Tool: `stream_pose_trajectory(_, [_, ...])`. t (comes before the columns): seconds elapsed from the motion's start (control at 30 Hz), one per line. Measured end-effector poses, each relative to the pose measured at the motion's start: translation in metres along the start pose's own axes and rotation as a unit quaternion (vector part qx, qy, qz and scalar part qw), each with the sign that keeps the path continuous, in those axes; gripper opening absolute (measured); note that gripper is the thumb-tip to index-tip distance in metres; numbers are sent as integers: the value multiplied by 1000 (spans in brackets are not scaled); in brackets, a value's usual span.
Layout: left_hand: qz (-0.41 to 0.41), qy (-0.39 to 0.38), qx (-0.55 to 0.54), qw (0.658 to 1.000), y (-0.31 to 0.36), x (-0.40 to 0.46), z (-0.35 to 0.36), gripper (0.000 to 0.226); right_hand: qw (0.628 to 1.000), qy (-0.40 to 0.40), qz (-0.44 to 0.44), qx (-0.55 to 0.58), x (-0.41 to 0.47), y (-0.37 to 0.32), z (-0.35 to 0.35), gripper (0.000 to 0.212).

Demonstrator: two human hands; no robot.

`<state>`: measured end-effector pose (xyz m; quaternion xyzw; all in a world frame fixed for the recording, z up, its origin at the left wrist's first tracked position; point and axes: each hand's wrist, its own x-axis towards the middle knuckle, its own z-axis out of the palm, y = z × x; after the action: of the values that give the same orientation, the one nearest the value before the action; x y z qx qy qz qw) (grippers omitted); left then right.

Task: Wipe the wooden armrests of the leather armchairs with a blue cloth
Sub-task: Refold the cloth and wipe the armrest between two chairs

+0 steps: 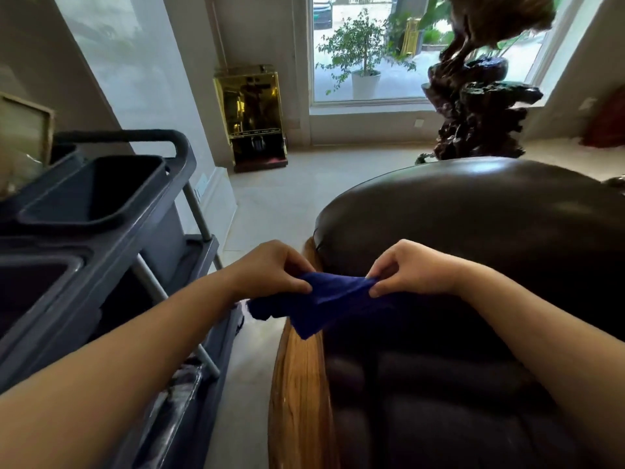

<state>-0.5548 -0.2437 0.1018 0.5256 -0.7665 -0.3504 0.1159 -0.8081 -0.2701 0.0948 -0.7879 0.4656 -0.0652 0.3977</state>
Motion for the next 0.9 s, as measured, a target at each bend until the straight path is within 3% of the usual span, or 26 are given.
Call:
stream_pose_trajectory(0.23, [52, -1, 25, 998, 122, -39, 27, 19, 996, 69, 47, -7, -148, -25, -36, 9])
stream_pose_trajectory(0.43, [91, -26, 39, 995, 246, -50, 71, 17, 988, 133, 70, -24, -289, -7, -72, 13])
stream_pose_trajectory(0.7, [167, -26, 46, 985, 438, -52, 198, 20, 975, 190, 103, -45, -509, 72, -122, 15])
stream_pose_trajectory(0.9, [215, -49, 57, 974, 544, -34, 271, 19, 969, 211, 130, 3, -627, 128, -151, 11])
